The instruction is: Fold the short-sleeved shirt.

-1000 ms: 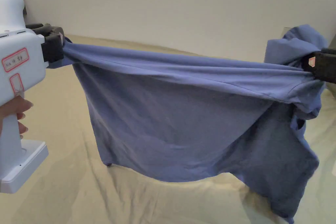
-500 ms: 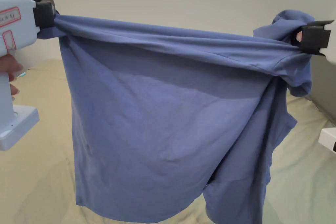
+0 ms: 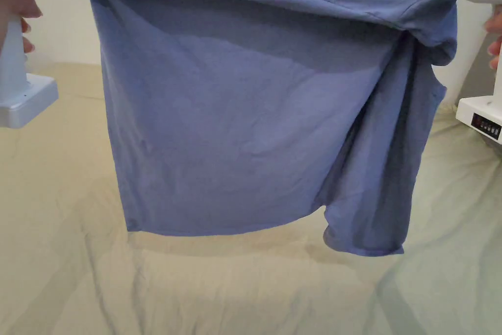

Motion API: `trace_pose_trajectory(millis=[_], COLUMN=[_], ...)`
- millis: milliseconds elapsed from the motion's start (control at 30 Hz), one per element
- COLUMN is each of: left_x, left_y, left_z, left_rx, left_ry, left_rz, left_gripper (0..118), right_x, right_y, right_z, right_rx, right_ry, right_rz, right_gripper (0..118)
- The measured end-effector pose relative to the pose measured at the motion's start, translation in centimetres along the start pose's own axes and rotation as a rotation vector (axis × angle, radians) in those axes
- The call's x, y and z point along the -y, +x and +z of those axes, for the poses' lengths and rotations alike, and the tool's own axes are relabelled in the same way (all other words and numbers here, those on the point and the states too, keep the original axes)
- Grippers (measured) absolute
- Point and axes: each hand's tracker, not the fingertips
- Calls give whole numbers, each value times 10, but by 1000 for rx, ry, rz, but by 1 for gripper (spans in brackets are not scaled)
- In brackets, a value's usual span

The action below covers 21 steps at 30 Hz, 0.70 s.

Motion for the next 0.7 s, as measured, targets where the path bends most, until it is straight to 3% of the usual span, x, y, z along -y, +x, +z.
trace_pose_trajectory(millis=[133,333,600,700], left_x=[11,48,156,208], left_y=[5,13,10,14], left_z=[-38,-81,-84,-60], left_rx=[-2,-23,6,8], left_ry=[-23,-80,-244,-318], left_rz=[-18,-24,-58,-83], left_gripper=[0,0,0,0], right_x=[12,53,171,222], right_y=[-5,-22,-50,-57], right_z=[-43,-91,-108,-101], right_rx=[51,43,-27,-72], right_ry=[-18,-40,-225,-318], right_rz=[60,95,62,-14], right_gripper=[10,10,10,10])
